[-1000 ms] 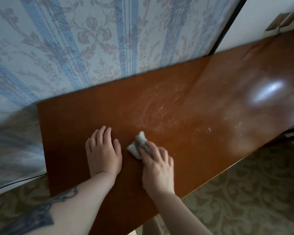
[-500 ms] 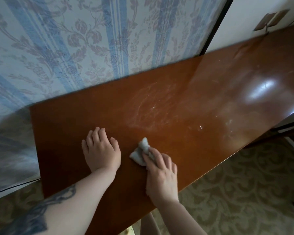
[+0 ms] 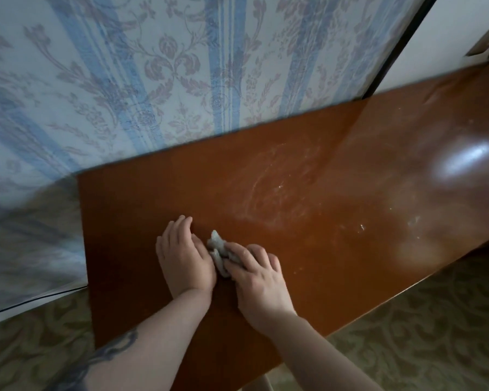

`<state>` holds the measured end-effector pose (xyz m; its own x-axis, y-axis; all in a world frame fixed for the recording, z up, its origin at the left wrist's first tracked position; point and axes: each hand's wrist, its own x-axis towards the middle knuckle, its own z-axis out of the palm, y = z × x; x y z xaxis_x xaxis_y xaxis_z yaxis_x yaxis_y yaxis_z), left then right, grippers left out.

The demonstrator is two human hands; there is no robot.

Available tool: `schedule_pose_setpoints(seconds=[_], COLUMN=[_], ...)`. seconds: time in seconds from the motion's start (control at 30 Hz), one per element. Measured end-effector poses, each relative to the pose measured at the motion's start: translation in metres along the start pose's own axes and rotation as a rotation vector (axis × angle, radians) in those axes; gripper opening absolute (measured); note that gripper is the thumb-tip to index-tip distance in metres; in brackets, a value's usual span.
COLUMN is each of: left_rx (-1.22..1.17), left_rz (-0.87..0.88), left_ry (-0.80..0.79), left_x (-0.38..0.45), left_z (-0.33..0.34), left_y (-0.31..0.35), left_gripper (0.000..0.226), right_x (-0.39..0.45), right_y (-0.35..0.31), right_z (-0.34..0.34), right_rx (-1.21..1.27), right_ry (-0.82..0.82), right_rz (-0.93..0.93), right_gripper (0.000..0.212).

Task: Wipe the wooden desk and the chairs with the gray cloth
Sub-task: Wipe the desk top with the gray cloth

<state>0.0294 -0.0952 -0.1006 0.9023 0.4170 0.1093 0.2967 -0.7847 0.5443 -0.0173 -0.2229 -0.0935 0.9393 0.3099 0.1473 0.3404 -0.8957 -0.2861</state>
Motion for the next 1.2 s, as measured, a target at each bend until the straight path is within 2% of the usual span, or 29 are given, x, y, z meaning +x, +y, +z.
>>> schedule_pose_setpoints(seconds=[0.07, 0.17, 0.2, 0.23, 0.3, 0.37, 0.47, 0.6, 0.7, 0.8, 0.87, 0.93, 1.1, 1.2], left_rx=[-0.061, -0.06, -0.03, -0.002, 0.017, -0.013, -0.054, 0.029, 0.115, 0.128, 0.091, 0.041, 0.071, 0.092], left_rz=[-0.031, -0.06, -0.053, -0.052, -0.085, -0.134, -0.155, -0.161, -0.121, -0.13, -0.146, -0.161, -0.194, -0.159], left_ry=[0.026, 0.031, 0.023, 0.011, 0.003, 0.024, 0.055, 0.026, 0.019, 0.023, 0.032, 0.07, 0.058, 0.056], left_x=[-0.001, -0.003, -0.002, -0.001, 0.001, 0.004, 0.005, 0.007, 0.007, 0.006, 0.007, 0.007, 0.006, 0.003], left_z=[-0.001, -0.001, 0.0, 0.001, 0.003, 0.004, 0.005, 0.006, 0.007, 0.007, 0.006, 0.006, 0.004, 0.003], left_y=[0.001, 0.002, 0.002, 0.001, 0.001, 0.001, 0.002, 0.003, 0.005, 0.004, 0.002, 0.002, 0.008, 0.008], left_gripper=[0.035, 0.035, 0.036, 0.039, 0.044, 0.043, 0.039, 0.042, 0.049, 0.043, 0.046, 0.053, 0.051, 0.048], right_x=[0.003, 0.009, 0.007, 0.003, -0.012, -0.018, 0.009, 0.06, 0.088, 0.089, 0.07, 0.055, 0.086, 0.115], right_y=[0.025, 0.039, 0.037, 0.032, 0.018, 0.01, 0.021, 0.037, 0.037, 0.024, 0.006, -0.004, 0.004, 0.008], right_z=[-0.006, -0.02, -0.022, -0.022, -0.017, -0.012, -0.007, -0.007, -0.004, -0.007, -0.005, 0.001, 0.01, 0.005], right_rx=[-0.015, 0.041, 0.032, 0.012, -0.035, -0.047, -0.044, -0.046, -0.026, 0.066, 0.122, 0.14, 0.087, 0.075], right_ry=[0.012, 0.133, 0.153, 0.145, 0.048, -0.07, -0.138, -0.24, -0.286, -0.131, -0.087, -0.116, -0.181, -0.2], right_rz=[0.093, 0.427, 0.418, 0.325, 0.007, -0.193, -0.281, -0.397, -0.339, -0.088, -0.119, -0.178, -0.232, -0.068], right_gripper=[0.048, 0.042, 0.041, 0.041, 0.045, 0.051, 0.049, 0.047, 0.058, 0.057, 0.057, 0.062, 0.053, 0.056])
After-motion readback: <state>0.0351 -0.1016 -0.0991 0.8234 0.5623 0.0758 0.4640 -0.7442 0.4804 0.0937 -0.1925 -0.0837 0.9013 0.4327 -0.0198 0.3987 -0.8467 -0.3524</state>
